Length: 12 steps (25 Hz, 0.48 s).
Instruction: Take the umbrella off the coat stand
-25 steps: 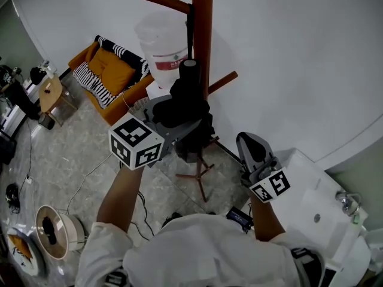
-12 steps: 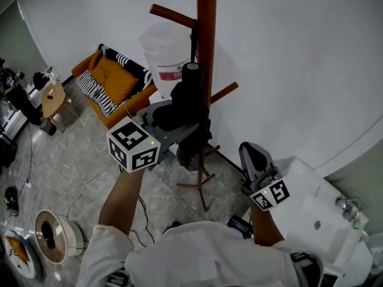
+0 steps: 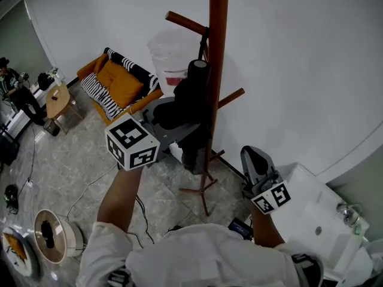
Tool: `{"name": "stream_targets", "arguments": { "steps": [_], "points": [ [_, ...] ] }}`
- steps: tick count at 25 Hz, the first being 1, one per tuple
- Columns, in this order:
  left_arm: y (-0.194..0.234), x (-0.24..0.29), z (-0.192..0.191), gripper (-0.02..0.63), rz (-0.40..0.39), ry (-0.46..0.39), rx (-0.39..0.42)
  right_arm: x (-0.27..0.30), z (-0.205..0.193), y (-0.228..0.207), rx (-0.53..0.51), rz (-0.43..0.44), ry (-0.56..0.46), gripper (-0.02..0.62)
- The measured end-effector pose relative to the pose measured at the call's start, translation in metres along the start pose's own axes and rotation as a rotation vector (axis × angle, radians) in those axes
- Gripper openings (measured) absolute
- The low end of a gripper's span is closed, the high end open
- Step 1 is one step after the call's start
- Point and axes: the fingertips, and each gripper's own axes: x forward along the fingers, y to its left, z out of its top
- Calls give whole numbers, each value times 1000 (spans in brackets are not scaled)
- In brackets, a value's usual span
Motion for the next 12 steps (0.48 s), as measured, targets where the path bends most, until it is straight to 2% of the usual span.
{"name": "stream_targets", "arguments": {
  "steps": [12],
  "points": [
    [16, -17, 43, 229, 20, -51, 101, 5, 1, 1, 7, 5, -13, 18]
  ]
}}
